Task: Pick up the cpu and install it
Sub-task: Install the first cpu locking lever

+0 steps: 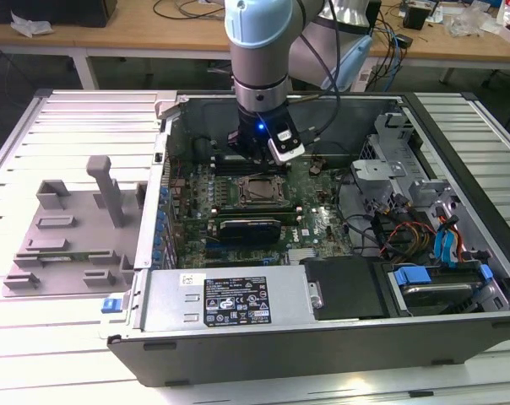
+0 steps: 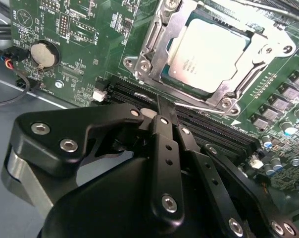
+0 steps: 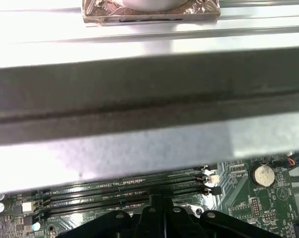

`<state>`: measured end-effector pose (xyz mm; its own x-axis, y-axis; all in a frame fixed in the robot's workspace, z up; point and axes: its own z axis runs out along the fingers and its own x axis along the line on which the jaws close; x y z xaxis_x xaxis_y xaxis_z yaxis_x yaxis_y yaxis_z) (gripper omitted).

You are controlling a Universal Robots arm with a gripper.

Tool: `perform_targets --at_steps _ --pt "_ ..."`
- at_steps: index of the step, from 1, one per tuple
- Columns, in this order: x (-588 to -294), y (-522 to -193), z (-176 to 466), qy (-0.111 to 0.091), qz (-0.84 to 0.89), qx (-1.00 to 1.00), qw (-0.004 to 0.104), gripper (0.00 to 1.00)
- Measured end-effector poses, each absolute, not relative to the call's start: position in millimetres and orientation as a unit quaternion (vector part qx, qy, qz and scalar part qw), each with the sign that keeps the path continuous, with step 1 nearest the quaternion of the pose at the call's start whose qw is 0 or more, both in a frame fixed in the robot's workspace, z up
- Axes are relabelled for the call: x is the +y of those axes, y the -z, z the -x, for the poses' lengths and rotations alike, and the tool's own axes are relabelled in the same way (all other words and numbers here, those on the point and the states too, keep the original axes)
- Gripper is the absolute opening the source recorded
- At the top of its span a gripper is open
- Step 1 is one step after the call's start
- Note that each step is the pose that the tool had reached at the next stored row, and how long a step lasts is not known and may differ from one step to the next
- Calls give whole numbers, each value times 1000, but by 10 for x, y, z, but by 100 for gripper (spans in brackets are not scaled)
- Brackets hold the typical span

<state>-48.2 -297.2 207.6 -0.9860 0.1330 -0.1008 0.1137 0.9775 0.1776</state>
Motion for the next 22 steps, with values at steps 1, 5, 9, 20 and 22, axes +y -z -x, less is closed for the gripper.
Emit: perform_targets --at_steps 1,5,9,20,22 --pt "-2962 -2076 486 -86 -63 993 56 11" --pt "-2956 -2069 504 -86 -66 992 59 11" --pt "-2956 -2030 519 -85 -69 992 66 11" --pt "-2957 -1992 536 -67 -80 992 75 11" --pt "-2963 -1983 537 -66 -86 991 75 11"
